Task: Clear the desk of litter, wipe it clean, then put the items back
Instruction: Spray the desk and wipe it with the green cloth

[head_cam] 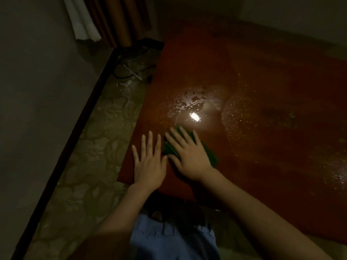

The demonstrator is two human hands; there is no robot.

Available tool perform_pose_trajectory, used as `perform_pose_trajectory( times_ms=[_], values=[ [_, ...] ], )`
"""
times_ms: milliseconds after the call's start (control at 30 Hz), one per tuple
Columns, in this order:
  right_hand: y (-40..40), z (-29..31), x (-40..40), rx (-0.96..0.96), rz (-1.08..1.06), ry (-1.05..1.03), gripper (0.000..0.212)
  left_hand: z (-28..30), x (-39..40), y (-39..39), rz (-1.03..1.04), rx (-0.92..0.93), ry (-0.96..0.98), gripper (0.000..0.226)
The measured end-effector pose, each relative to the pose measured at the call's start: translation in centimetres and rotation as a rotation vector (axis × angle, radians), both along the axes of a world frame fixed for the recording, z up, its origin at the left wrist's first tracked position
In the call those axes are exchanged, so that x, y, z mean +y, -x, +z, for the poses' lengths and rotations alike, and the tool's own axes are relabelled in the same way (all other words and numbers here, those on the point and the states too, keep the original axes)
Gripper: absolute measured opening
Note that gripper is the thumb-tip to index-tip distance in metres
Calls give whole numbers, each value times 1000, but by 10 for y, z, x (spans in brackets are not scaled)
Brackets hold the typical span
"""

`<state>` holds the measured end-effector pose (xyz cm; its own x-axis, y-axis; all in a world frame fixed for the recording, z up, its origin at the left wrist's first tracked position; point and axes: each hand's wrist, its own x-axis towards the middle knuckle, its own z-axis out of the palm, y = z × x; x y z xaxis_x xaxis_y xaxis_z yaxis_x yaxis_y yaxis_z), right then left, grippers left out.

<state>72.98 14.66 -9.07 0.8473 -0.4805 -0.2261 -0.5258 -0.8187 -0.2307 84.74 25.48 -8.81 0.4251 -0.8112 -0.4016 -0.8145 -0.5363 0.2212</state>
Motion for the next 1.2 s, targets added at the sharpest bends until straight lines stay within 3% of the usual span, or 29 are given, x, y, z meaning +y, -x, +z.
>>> perform_pose_trajectory(
  times_ms=[133,233,367,433,533,667,733,800,867,967,1033,1100,1200],
  values=[
    [61,-5,-10,80,126,14,63,1,1,0,15,40,10,70],
    [59,-2,-60,134,-155,35,64,0,0,4,46,39,26,70],
    [-7,-2,-130,61,-567,40,63,-1,-1,3,63,15,43,70],
    [-44,-3,-141,56,-496,35,63,0,-2,4,72,20,38,71],
    [-64,-1,-120,57,-207,53,62,5,-11,7,149,-25,90,67],
    [-21,-1,-76,17,73,3,62,8,-39,11,290,-127,196,46],
    [11,-1,-74,40,156,9,62,9,-54,9,329,-123,237,46],
    [34,-2,-102,82,102,37,64,8,-68,5,340,-96,250,47],
    [36,-4,-143,146,-107,59,65,6,-83,2,347,-86,256,47],
    [0,-5,-204,127,-508,75,64,3,-105,-2,328,-86,253,48],
    [-37,-5,-225,111,-623,43,64,1,-120,-7,294,-81,222,51],
    [-64,-4,-221,90,-541,49,64,0,-137,-13,282,-85,200,55],
    [-61,0,-193,29,-198,54,63,3,-163,-21,278,-100,174,56]
  ],
)
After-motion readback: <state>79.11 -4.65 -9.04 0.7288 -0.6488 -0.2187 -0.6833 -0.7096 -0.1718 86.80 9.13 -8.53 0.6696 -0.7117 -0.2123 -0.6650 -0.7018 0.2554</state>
